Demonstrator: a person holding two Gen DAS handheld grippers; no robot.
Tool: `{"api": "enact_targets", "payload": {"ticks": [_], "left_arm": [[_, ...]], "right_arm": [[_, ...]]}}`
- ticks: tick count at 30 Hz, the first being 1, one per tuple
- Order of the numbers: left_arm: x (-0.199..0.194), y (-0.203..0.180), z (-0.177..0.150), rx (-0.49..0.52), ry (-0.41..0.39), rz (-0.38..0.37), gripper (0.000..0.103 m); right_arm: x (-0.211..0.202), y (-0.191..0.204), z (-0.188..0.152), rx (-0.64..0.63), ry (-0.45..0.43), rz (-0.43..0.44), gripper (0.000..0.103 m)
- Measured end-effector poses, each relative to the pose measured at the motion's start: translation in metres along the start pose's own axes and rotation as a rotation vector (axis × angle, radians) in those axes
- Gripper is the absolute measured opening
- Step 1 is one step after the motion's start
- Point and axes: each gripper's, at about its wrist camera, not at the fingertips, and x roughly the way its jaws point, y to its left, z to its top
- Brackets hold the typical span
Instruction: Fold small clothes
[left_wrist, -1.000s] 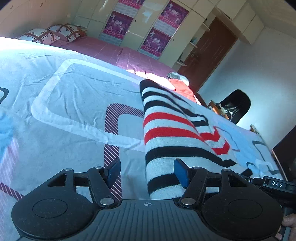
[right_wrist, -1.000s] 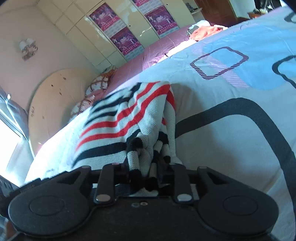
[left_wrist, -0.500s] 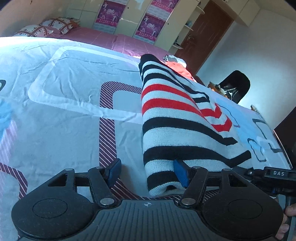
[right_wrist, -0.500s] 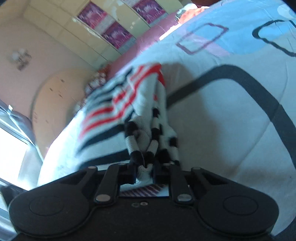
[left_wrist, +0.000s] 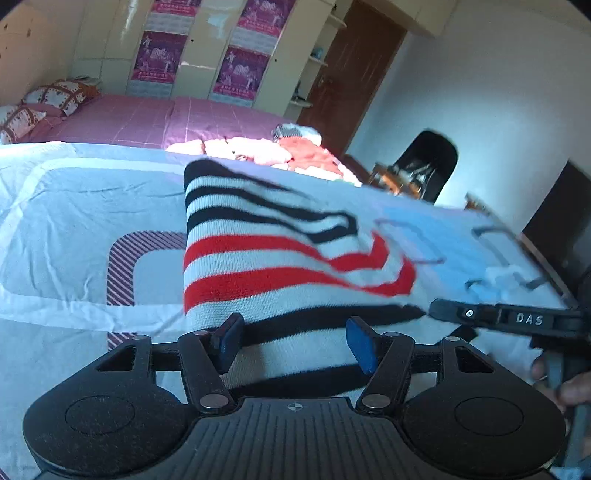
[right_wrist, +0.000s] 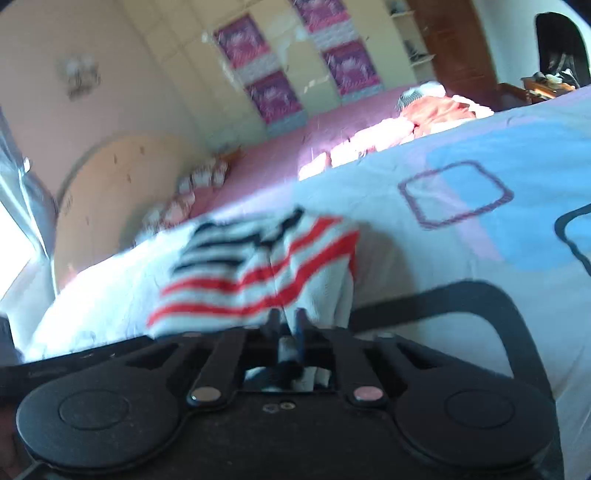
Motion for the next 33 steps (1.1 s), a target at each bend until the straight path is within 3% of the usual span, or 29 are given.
{"api": "enact_targets", "payload": {"ticks": [3,4,5,7,10,14,18,19,20,24,26,29,31,33], "left_arm": [[-0.008,-0.008,-0.002,0.048,-0.018,0.023,0.062],[-0.016,-0.006,0.001,0.037,-0.041,0.014,0.062],[-0.025,-0.001,0.004,0.02,-0.076,0.009,0.062],[-0.03,0.014,0.013,-0.019,-0.104,0.023,0.062],[-0.017,0.042,0.031,-0.099,-0.118,0.026,0.062],[0.022,0.075,0.046,-0.238,-0.075,-0.05,0.062],[0.054,0.083,0.047,-0.267,-0.032,-0.067,0.062],[0.058,0.083,0.046,-0.265,-0.026,-0.07,0.055],[0.064,0.082,0.043,-0.253,-0.013,-0.062,0.034],[0.056,0.081,0.026,-0.261,-0.082,0.025,0.034],[0.056,0.08,0.019,-0.266,-0.094,0.039,0.034],[0.058,0.075,0.025,-0.238,-0.079,0.058,0.041],[0.052,0.07,0.03,-0.209,-0.081,0.083,0.042],[0.034,0.066,0.037,-0.186,-0.124,0.092,0.042]], "right_arm": [[0.008,0.005,-0.011,-0.069,0.025,-0.009,0.001],[0.002,0.004,-0.006,-0.067,0.01,0.0,0.014],[-0.006,0.002,-0.002,-0.054,-0.032,0.005,0.039],[-0.012,-0.008,0.008,-0.015,-0.094,-0.006,0.051],[0.006,-0.033,0.026,0.077,-0.081,-0.005,0.049],[0.043,-0.052,0.04,0.152,-0.037,0.036,0.046],[0.066,-0.052,0.049,0.149,-0.031,0.044,0.034],[0.068,-0.049,0.05,0.133,-0.032,0.04,0.016],[0.068,-0.043,0.052,0.094,-0.05,0.037,0.012],[0.059,-0.015,0.058,-0.107,-0.137,0.017,0.01],[0.067,-0.012,0.06,-0.16,-0.129,-0.022,0.01],[0.094,-0.019,0.054,-0.178,-0.022,-0.09,0.013],[0.086,-0.016,0.052,-0.168,-0.042,-0.104,0.025],[0.066,-0.013,0.053,-0.138,-0.094,-0.105,0.026]]}}
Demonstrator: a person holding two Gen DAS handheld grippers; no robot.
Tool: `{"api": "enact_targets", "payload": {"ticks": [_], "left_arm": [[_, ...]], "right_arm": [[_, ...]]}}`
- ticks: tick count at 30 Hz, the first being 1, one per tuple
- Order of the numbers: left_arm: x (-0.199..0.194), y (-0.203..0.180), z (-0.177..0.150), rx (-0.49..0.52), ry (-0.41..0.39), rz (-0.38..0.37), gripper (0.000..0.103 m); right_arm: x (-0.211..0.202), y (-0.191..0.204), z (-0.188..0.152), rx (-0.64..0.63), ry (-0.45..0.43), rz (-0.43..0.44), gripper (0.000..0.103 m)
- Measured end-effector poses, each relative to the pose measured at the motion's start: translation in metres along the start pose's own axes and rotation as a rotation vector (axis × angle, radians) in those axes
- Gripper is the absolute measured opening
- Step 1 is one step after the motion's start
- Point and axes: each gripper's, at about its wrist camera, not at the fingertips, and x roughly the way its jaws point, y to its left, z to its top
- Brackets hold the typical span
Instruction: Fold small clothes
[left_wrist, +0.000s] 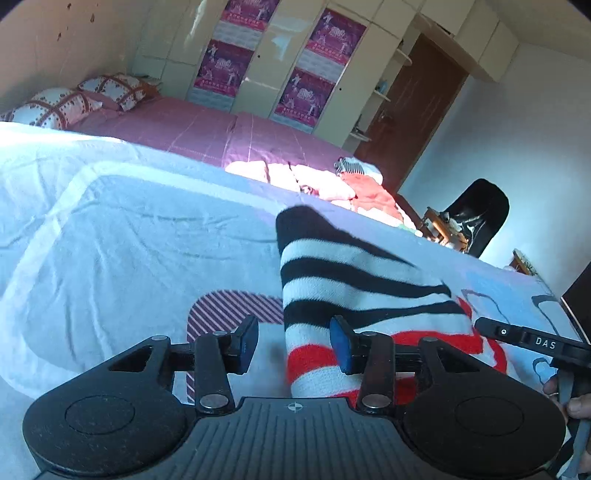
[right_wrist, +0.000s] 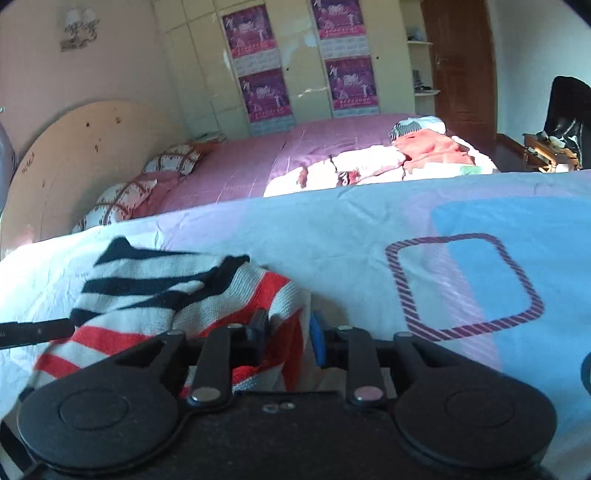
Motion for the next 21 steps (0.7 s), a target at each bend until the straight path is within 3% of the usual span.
{"api": "enact_targets", "payload": {"ticks": [3,4,5,7,8,9,12,14,17,21], "left_arm": [[-0.016,-0.017,0.01,0.05,-0.036,-0.039,0.042],[-0.014,-0.028,0.012,0.081,-0.023,-0.058,0.046],[-0.01,-0.039,0.011,0.121,-0.007,-0.07,0.06],[0.003,-0.056,0.005,0.183,0.059,-0.07,0.071],[0.012,-0.063,-0.001,0.22,0.116,-0.052,0.071],[0.017,-0.069,-0.007,0.271,0.126,-0.017,0.071],[0.007,-0.08,-0.006,0.316,0.112,0.025,0.071],[-0.01,-0.083,-0.004,0.329,0.088,0.027,0.071],[-0.032,-0.089,-0.01,0.371,0.067,0.039,0.071],[-0.039,-0.094,-0.022,0.398,0.078,0.045,0.071]], "right_arm": [[-0.02,0.009,0.003,-0.008,-0.051,0.048,0.023],[-0.019,0.015,0.004,-0.031,-0.043,0.063,0.025],[-0.017,0.023,0.003,-0.06,-0.03,0.075,0.025],[-0.004,0.034,0.0,-0.128,0.033,0.046,0.026],[0.006,0.036,-0.005,-0.16,0.084,0.009,0.026],[0.007,0.036,-0.008,-0.161,0.076,0.007,0.027],[0.002,0.034,-0.003,-0.131,0.097,-0.01,0.027],[-0.015,0.042,0.0,-0.165,0.061,-0.021,0.028],[-0.046,0.048,-0.006,-0.183,0.003,0.029,0.028],[-0.066,0.061,-0.022,-0.221,0.004,0.085,0.027]]}}
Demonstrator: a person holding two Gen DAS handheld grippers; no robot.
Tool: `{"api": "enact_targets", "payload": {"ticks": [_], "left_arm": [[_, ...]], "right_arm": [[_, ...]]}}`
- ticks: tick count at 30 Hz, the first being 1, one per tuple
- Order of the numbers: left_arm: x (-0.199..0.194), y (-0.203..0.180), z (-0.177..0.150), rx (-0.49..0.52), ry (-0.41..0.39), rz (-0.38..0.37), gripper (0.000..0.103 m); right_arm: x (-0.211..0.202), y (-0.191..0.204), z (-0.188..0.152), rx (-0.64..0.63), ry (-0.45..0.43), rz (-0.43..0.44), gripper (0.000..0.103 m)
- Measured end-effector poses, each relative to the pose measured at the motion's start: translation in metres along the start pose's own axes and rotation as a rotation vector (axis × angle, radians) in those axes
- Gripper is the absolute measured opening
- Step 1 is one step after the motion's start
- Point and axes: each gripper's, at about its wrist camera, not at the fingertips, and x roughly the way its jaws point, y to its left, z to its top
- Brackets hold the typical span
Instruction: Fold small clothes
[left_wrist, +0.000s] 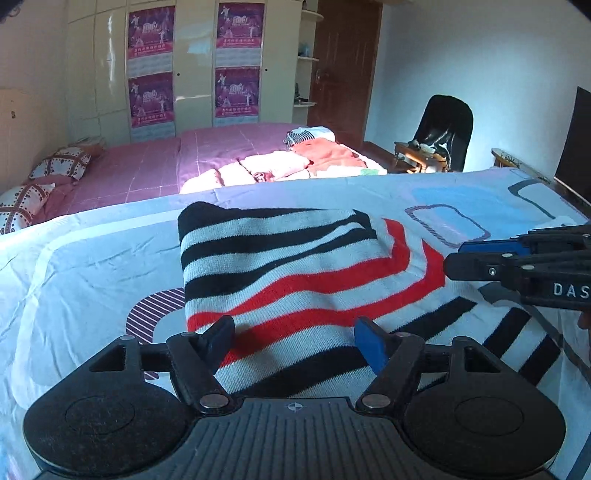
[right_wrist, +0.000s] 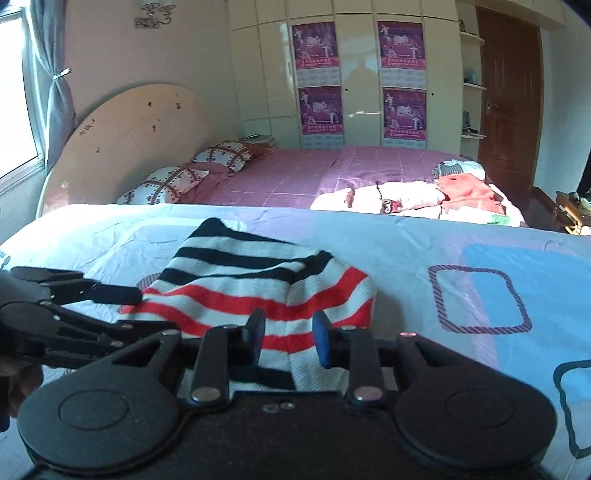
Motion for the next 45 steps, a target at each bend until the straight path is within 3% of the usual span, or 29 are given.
{"api": "enact_targets", "payload": {"ticks": [3,10,14,17,20,21,23,24,29,32,37,39,41,45], "left_arm": [[0.0,-0.006,-0.006,0.015,-0.006,0.019,0.071],[-0.027,-0.01,-0.017,0.02,-0.02,0.024,0.071],[-0.051,-0.008,-0.039,-0.015,-0.069,0.017,0.071],[-0.052,-0.007,-0.059,-0.031,-0.057,0.015,0.075],[-0.055,-0.002,-0.059,-0.045,-0.049,0.007,0.077],[-0.058,0.004,-0.056,-0.061,-0.063,-0.011,0.077],[-0.062,0.024,-0.055,-0.12,-0.089,-0.045,0.077],[-0.058,0.037,-0.054,-0.169,-0.077,-0.076,0.077],[-0.011,0.099,-0.06,-0.481,0.07,-0.357,0.077],[0.015,0.114,-0.066,-0.588,0.127,-0.451,0.077],[0.034,0.114,-0.06,-0.603,0.146,-0.518,0.077],[0.042,0.112,-0.057,-0.595,0.138,-0.533,0.076],[0.047,0.108,-0.054,-0.556,0.126,-0.519,0.063],[0.043,0.104,-0.05,-0.518,0.09,-0.509,0.053]], "right_arm": [[0.019,0.008,-0.018,-0.058,0.109,-0.06,0.026],[-0.012,0.013,-0.026,-0.028,0.025,-0.035,0.029],[-0.041,0.019,-0.045,-0.081,-0.023,-0.051,0.031],[-0.035,0.017,-0.064,-0.105,0.053,-0.062,0.029],[-0.031,0.006,-0.069,-0.012,0.067,-0.029,0.03],[-0.036,0.0,-0.065,0.049,0.051,-0.005,0.033],[-0.045,-0.025,-0.06,0.226,0.001,0.061,0.062],[-0.045,-0.04,-0.059,0.305,-0.01,0.084,0.067],[-0.004,-0.098,-0.064,0.609,0.079,0.275,0.067],[0.026,-0.115,-0.07,0.707,0.148,0.384,0.067],[0.052,-0.11,-0.061,0.676,0.19,0.467,0.064],[0.06,-0.107,-0.055,0.661,0.201,0.476,0.055],[0.064,-0.106,-0.052,0.647,0.213,0.462,0.045],[0.056,-0.097,-0.049,0.61,0.201,0.415,0.038]]}}
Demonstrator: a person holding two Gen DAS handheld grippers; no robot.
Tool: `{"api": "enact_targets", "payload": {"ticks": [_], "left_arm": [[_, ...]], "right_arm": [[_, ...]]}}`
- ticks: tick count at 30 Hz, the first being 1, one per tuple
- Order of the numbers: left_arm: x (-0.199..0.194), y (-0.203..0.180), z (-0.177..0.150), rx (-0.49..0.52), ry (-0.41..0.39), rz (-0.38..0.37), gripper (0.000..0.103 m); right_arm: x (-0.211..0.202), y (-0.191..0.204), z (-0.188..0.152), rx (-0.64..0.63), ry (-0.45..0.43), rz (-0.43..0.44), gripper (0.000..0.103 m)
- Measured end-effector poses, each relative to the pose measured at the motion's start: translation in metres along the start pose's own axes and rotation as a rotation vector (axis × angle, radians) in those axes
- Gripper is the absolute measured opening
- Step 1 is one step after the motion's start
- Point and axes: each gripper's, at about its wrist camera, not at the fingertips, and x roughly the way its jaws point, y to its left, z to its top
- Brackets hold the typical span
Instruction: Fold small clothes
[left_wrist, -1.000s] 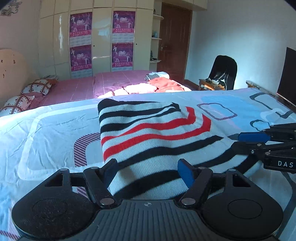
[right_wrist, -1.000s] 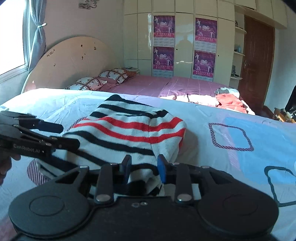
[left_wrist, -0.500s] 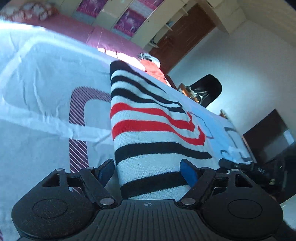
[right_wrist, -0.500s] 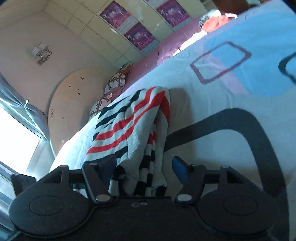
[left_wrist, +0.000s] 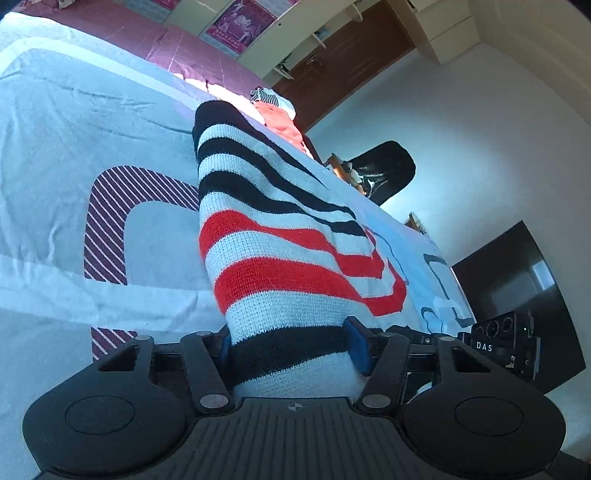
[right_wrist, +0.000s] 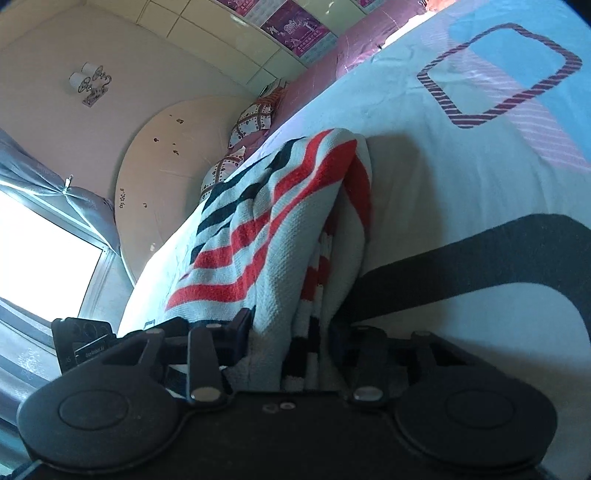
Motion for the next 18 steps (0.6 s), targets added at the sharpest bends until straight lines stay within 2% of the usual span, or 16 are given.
{"api": "enact_targets", "payload": {"ticks": [2,6,9,14,18], "left_arm": [[-0.012,-0.002,0.004,0.013,-0.034,-0.026,0.042],[-0.045,-0.002,0.016,0.023,-0.095,-0.073,0.04],[-0.086,0.01,0.027,0.031,-0.138,-0.075,0.04],[-0.184,0.051,0.028,0.017,-0.235,-0.01,0.04],[-0.266,0.097,0.01,-0.034,-0.301,0.092,0.04]], "right_arm": [[-0.003,0.013,-0.004,-0.03,-0.024,-0.031,0.036],[-0.006,0.047,-0.012,-0.076,-0.063,-0.017,0.035],[0.011,0.087,-0.017,-0.129,-0.061,0.001,0.035],[0.065,0.15,-0.025,-0.179,-0.026,0.092,0.035],[0.13,0.199,-0.043,-0.22,0.065,0.168,0.035]]}}
